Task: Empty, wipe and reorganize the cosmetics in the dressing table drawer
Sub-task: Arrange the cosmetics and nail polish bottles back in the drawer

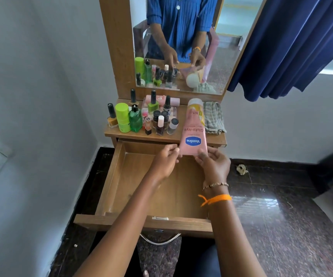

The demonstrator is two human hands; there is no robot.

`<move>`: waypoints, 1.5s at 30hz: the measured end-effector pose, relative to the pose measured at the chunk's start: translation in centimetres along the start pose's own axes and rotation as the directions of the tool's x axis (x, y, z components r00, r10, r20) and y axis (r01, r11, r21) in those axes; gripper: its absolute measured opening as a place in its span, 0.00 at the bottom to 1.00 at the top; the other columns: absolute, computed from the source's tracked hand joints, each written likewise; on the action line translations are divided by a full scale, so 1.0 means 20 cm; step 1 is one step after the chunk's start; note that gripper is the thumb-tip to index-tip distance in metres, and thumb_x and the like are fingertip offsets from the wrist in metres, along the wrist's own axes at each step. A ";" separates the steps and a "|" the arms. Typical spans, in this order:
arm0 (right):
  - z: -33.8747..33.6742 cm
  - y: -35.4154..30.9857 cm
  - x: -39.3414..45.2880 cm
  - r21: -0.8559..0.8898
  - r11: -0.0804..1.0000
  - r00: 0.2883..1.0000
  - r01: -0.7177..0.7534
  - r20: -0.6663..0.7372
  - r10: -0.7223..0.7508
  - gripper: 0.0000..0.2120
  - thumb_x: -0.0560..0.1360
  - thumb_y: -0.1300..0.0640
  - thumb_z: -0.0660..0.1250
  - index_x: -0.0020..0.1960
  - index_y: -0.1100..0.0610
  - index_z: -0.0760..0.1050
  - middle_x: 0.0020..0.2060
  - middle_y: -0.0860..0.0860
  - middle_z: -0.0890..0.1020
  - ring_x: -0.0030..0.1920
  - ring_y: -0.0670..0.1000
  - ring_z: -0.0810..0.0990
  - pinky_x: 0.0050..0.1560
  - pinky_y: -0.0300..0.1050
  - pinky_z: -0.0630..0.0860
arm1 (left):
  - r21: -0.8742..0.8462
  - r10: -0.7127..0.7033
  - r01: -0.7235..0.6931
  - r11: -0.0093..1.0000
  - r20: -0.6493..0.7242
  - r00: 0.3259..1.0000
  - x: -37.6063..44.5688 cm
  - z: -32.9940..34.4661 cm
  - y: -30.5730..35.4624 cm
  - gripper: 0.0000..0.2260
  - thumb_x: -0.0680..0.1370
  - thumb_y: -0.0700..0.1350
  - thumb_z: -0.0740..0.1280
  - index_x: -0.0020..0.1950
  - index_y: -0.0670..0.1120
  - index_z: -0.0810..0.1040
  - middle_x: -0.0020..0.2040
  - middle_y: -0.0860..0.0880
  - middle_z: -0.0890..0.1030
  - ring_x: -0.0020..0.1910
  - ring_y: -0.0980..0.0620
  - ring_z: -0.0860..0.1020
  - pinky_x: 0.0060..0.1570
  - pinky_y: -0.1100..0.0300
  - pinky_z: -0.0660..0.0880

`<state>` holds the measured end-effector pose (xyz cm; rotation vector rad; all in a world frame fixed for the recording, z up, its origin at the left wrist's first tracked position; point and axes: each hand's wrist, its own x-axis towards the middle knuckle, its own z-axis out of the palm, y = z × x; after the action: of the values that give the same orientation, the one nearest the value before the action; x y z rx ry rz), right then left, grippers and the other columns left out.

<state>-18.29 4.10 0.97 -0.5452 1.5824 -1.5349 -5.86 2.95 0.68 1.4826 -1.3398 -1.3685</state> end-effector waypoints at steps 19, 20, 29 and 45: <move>-0.28 0.28 -0.25 -0.859 0.415 0.939 0.298 0.343 0.036 0.10 0.73 0.61 0.63 0.53 0.54 0.78 0.49 0.55 0.83 0.51 0.57 0.81 0.50 0.48 0.77 | 0.389 -0.290 0.185 0.902 0.230 0.929 -0.12 0.04 -0.27 0.12 0.73 0.39 0.70 0.56 0.40 0.74 0.57 0.43 0.80 0.53 0.47 0.80 0.54 0.50 0.78; -0.28 0.28 -0.24 -0.874 0.346 0.927 0.341 0.373 0.028 0.13 0.74 0.62 0.61 0.55 0.55 0.78 0.52 0.55 0.82 0.53 0.57 0.80 0.51 0.47 0.75 | 0.395 -0.299 0.194 0.898 0.224 0.928 -0.10 0.06 -0.28 0.14 0.73 0.39 0.70 0.58 0.40 0.73 0.59 0.43 0.80 0.54 0.47 0.80 0.55 0.50 0.77; -0.26 0.28 -0.20 -0.877 0.197 0.876 0.438 0.466 0.128 0.16 0.76 0.56 0.63 0.62 0.52 0.75 0.68 0.49 0.71 0.62 0.54 0.75 0.60 0.46 0.73 | 0.571 -0.149 0.088 0.816 0.060 0.987 0.01 0.21 -0.35 0.30 0.73 0.41 0.71 0.72 0.47 0.64 0.67 0.45 0.73 0.64 0.46 0.73 0.60 0.54 0.71; -0.20 0.24 -0.18 -0.901 0.082 0.870 0.426 0.433 0.237 0.26 0.77 0.60 0.61 0.73 0.60 0.58 0.76 0.53 0.53 0.67 0.59 0.67 0.67 0.44 0.62 | 0.379 -0.127 0.066 0.923 0.137 0.982 0.03 0.21 -0.37 0.30 0.73 0.31 0.65 0.73 0.48 0.64 0.54 0.45 0.80 0.51 0.44 0.80 0.54 0.48 0.78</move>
<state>-18.39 9.98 -3.11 -1.7047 1.9853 0.0700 -8.38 4.50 -7.27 1.7360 -1.7245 -1.3700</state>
